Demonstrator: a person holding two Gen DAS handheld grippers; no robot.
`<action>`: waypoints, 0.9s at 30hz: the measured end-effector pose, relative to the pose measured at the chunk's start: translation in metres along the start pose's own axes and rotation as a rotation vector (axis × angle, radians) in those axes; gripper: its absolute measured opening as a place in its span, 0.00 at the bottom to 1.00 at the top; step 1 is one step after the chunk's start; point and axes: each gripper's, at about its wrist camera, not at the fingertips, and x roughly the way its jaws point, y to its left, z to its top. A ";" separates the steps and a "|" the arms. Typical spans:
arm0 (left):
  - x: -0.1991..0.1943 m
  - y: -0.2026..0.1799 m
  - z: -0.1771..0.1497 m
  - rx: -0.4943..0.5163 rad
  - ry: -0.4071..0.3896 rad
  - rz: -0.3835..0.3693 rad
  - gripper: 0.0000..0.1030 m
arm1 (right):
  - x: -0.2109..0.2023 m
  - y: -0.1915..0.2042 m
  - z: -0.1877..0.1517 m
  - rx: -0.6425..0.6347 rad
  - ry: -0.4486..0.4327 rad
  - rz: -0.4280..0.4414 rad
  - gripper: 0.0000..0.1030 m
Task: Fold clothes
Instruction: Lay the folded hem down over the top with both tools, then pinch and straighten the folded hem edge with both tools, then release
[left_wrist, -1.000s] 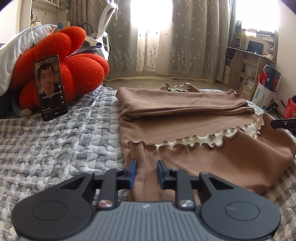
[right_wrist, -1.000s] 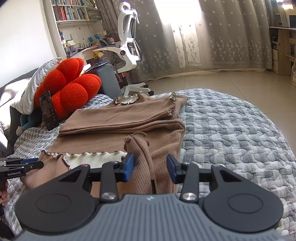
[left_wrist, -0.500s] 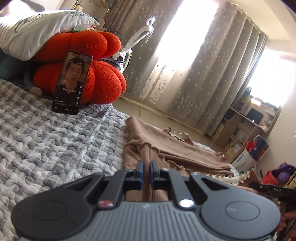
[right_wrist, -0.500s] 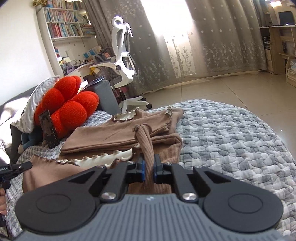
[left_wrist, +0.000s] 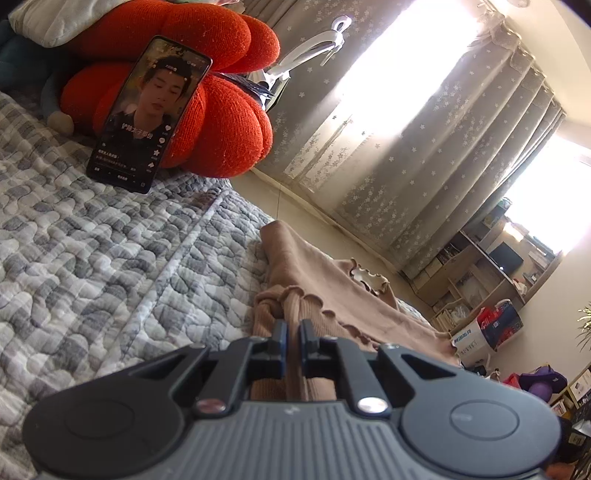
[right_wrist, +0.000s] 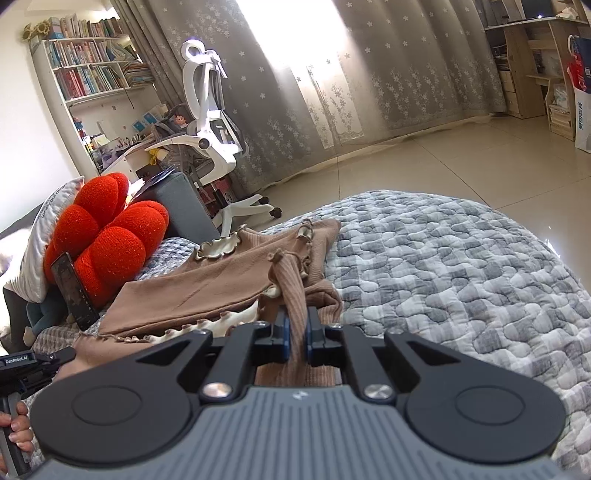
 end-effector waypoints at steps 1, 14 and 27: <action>0.004 0.000 0.000 0.009 0.008 0.014 0.07 | 0.003 -0.002 0.000 0.004 0.011 -0.006 0.09; 0.005 -0.028 0.001 0.197 0.024 0.104 0.35 | -0.001 0.027 0.005 -0.192 0.010 -0.020 0.32; 0.027 -0.041 -0.016 0.324 0.068 0.189 0.23 | 0.043 0.064 -0.021 -0.507 0.137 -0.014 0.31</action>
